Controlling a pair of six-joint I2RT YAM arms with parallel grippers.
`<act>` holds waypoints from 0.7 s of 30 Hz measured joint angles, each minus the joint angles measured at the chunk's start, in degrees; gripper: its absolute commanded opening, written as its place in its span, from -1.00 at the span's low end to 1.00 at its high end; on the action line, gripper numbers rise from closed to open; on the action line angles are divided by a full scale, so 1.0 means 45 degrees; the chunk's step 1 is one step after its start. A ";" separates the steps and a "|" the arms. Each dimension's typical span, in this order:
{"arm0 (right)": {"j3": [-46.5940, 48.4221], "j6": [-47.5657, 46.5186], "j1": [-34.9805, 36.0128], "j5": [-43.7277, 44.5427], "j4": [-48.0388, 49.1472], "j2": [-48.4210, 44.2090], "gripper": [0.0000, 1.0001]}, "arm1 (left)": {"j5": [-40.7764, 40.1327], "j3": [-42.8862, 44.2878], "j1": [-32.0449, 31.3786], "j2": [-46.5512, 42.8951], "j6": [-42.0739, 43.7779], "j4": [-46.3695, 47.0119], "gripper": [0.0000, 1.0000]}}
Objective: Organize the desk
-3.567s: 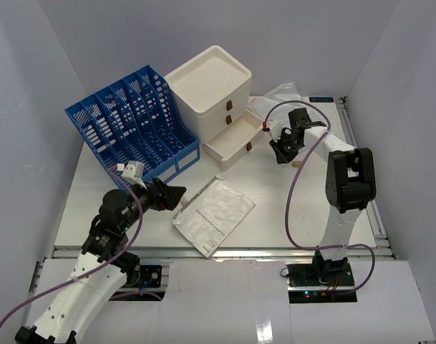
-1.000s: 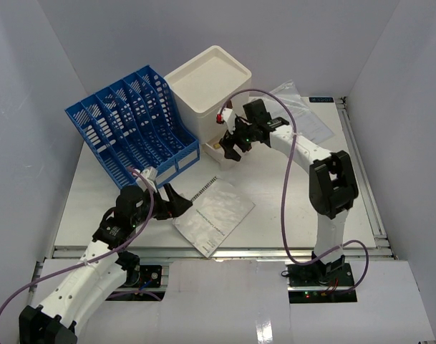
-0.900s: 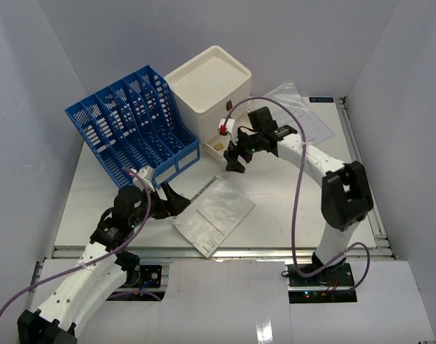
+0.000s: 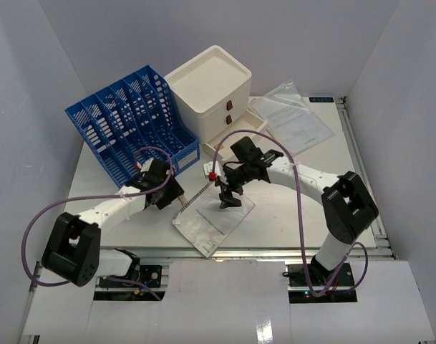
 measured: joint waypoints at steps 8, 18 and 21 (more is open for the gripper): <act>-0.1488 0.0084 -0.0451 -0.0013 0.0268 -0.1348 0.80 | -0.1017 0.1136 -0.0686 0.1954 -0.0370 -0.0167 0.54; -0.1847 0.0097 -0.1020 -0.0392 0.0492 -0.1955 0.80 | -0.3215 0.3268 -0.1832 0.4232 -0.1373 -0.1617 -0.43; -0.1977 0.0097 -0.1166 -0.0456 0.0548 -0.2070 0.81 | -0.3568 0.3070 -0.2027 0.4097 -0.1622 -0.1632 -0.71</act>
